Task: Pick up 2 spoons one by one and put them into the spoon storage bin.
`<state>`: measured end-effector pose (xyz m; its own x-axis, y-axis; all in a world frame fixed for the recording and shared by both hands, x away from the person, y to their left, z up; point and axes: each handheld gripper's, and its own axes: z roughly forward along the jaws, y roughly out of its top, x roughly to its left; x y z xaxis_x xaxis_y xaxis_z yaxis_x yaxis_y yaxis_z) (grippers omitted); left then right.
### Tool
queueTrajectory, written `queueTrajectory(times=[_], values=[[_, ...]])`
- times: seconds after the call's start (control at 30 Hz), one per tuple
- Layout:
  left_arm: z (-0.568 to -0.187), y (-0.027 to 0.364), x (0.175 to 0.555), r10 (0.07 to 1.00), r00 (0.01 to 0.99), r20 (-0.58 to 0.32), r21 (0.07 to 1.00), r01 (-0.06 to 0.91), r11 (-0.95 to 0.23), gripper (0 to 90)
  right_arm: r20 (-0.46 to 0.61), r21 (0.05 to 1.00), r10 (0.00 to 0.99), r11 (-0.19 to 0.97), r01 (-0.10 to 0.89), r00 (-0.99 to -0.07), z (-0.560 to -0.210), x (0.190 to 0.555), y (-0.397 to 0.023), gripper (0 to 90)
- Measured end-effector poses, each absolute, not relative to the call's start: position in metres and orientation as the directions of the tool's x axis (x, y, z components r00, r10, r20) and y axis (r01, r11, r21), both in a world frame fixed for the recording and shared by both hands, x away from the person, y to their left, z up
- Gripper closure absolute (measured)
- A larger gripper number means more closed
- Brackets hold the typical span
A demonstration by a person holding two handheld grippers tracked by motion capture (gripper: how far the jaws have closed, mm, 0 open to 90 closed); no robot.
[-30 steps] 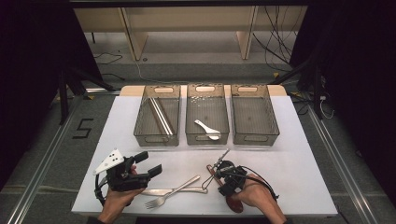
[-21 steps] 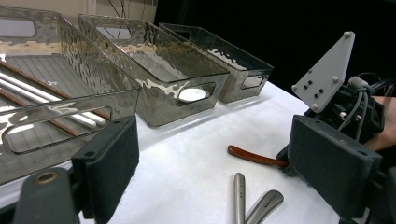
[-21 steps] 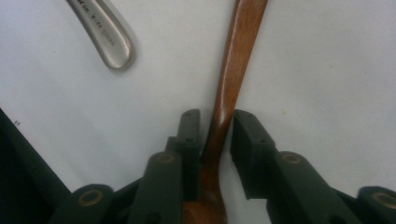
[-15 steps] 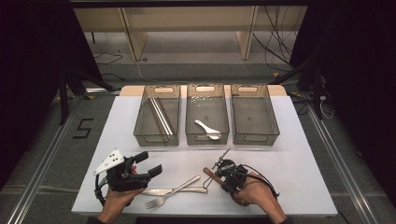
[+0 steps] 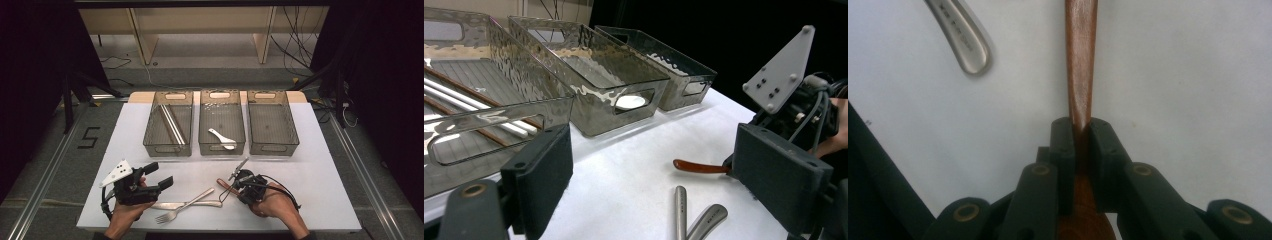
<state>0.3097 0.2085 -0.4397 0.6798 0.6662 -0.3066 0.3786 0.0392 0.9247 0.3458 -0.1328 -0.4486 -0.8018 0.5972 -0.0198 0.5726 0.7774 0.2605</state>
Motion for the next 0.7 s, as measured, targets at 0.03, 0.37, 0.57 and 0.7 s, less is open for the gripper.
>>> queueTrajectory(times=[0.03,0.37,0.57,0.7], values=[[-0.440,0.208,0.310,0.666,0.679,-0.307,0.924,0.379,0.039,16.0,-0.018,0.271,0.596,0.776,0.570,-0.803,-0.447,0.346,-0.134,82.6],[-0.440,0.208,0.310,0.668,0.678,-0.307,0.924,0.381,0.038,16.0,-0.024,0.357,0.608,0.747,0.561,-0.794,-0.426,0.357,-0.135,82.5],[-0.440,0.209,0.310,0.669,0.677,-0.306,0.924,0.381,0.037,16.0,-0.028,0.397,0.611,0.733,0.552,-0.791,-0.417,0.369,-0.132,82.5],[-0.440,0.209,0.310,0.670,0.677,-0.306,0.924,0.381,0.036,16.0,-0.036,0.432,0.617,0.719,0.545,-0.786,-0.408,0.379,-0.130,82.5]])
